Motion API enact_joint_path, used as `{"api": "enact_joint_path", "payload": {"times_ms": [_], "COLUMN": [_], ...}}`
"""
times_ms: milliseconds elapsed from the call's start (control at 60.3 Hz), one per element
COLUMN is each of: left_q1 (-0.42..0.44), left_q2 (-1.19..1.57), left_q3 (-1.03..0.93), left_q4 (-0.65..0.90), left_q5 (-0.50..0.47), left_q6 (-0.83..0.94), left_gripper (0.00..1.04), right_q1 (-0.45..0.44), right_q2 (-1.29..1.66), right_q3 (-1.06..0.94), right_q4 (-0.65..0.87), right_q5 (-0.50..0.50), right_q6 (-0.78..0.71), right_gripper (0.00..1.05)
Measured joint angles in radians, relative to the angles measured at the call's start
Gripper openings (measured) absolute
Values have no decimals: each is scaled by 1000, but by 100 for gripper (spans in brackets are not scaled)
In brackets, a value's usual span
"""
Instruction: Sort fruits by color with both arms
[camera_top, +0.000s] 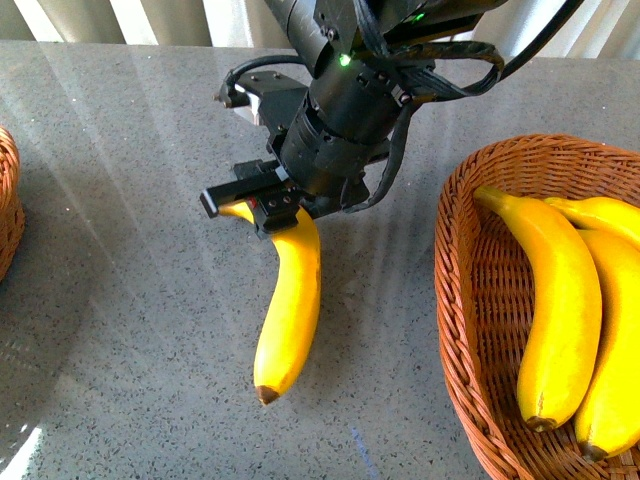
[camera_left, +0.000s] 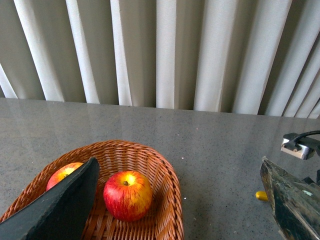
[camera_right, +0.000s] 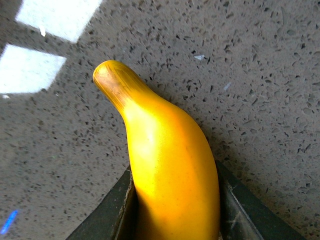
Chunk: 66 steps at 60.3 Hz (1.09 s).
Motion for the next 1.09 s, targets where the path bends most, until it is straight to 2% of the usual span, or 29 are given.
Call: {"api": "enact_joint_path", "payload": {"times_ms": [265, 431, 646, 928, 994, 1094], "left_q1": [0, 0, 0, 0, 0, 0], "left_q2": [0, 0, 0, 0, 0, 0], "left_q3": [0, 0, 0, 0, 0, 0], "left_q4": [0, 0, 0, 0, 0, 0], "left_q5": [0, 0, 0, 0, 0, 0], "left_q6": [0, 0, 0, 0, 0, 0], "left_gripper": [96, 96, 96, 96, 96, 96], "right_q1": [-53, -175, -359, -595, -627, -625], "right_q2": [-215, -438, -541, -625, -627, -623], "right_q3": [-106, -285, -496, -601, -620, -646], "right_q4": [89, 135, 117, 84, 83, 93], "right_q5": [-90, -111, -133, -173, -174, -188], "right_q6": [77, 64, -23, -151, -183, -194], "right_gripper": [33, 33, 33, 33, 33, 33]}}
